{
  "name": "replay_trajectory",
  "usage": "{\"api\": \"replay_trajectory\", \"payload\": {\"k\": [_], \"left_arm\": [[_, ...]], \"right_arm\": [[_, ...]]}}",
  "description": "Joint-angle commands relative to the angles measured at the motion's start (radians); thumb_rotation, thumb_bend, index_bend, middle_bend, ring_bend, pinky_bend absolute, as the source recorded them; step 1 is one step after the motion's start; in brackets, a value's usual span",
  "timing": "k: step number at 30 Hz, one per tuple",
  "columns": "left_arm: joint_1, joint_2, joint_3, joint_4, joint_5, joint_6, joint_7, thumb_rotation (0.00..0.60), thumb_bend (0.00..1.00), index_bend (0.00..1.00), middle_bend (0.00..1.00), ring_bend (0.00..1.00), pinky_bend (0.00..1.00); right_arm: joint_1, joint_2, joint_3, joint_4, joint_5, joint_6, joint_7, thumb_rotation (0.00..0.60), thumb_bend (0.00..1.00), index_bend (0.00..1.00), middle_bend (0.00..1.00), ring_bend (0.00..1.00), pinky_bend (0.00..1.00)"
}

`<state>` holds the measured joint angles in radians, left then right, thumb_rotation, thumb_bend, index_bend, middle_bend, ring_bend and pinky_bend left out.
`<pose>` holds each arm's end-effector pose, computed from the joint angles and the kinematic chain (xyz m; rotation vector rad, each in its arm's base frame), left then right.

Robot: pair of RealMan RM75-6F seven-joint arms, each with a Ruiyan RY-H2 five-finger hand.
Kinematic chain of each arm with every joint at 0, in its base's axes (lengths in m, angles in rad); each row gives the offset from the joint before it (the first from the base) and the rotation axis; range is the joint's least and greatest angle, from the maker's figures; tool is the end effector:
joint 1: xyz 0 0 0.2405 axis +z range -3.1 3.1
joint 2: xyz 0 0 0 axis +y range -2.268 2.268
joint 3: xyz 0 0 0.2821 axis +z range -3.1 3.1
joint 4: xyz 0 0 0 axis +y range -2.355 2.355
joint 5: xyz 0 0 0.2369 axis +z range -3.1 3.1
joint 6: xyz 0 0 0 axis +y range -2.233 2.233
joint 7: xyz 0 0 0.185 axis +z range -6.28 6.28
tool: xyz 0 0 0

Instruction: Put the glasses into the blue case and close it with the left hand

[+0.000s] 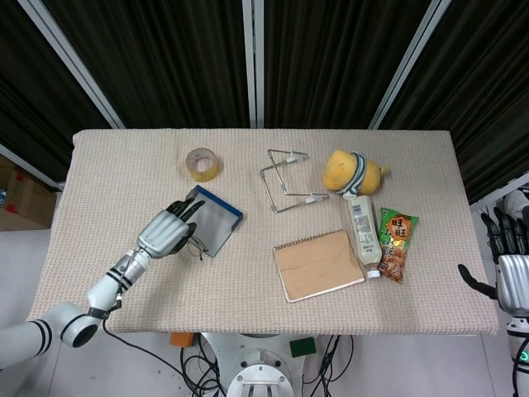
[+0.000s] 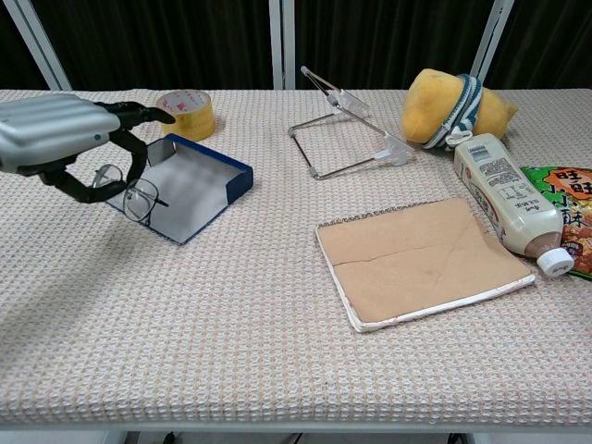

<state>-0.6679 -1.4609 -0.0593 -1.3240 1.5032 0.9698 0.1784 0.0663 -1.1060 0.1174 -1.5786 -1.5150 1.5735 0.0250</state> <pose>-0.2143 0.3875 -0.0354 -2.0641 -0.6444 -0.8378 -0.3405 -0.2342 0.1802 1.3036 -0.7743 0.9856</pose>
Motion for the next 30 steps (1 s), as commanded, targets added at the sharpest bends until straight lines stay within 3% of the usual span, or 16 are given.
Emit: {"api": "replay_trajectory", "payload": {"k": [1, 19, 30], "left_arm": [[-0.033, -0.04, -0.029, 0.038, -0.026, -0.029, -0.003, 0.6, 0.47, 0.63, 0.0, 0.0, 0.17], [-0.157, -0.245, -0.063, 0.396, -0.044, -0.098, -0.051, 0.6, 0.47, 0.66, 0.0, 0.0, 0.16], [-0.202, -0.308, -0.046, 0.515, -0.032, -0.131, -0.109, 0.6, 0.47, 0.66, 0.0, 0.0, 0.16]], "right_arm": [[-0.001, 0.002, 0.001, 0.001, 0.003, 0.001, 0.003, 0.6, 0.24, 0.0, 0.0, 0.0, 0.05], [-0.007, 0.008, 0.0, 0.029, 0.022, -0.012, 0.041, 0.6, 0.24, 0.0, 0.0, 0.0, 0.05], [-0.008, 0.001, 0.001, 0.06, 0.037, -0.024, 0.074, 0.6, 0.25, 0.0, 0.0, 0.0, 0.05]]}}
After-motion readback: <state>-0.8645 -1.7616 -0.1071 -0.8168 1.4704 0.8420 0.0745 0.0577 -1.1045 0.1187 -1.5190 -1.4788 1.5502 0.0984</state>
